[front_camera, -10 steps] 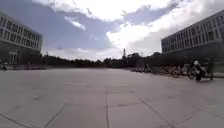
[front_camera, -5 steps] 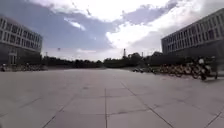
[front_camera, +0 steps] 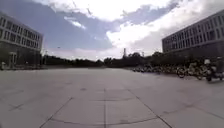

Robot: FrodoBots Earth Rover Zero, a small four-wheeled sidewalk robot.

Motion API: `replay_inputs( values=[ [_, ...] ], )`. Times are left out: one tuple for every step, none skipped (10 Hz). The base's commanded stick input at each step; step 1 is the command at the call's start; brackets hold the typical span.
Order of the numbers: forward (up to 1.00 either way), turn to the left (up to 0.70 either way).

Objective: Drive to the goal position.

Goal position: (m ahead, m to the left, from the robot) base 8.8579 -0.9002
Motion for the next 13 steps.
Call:
replay_inputs(
  values=[
    [0.5, 0.01],
    [0.5, 0.01],
    [0.5, 0.01],
    [0.5, 0.01],
    [0.5, 0.01],
    [0.5, 0.01],
    [0.5, 0.01],
    [0.5, 0.01],
    [0.5, 0.01],
    [0.5, 0.01],
    [0.5, 0.01],
    [0.5, 0.01],
    [0.5, 0.01]
  ],
)
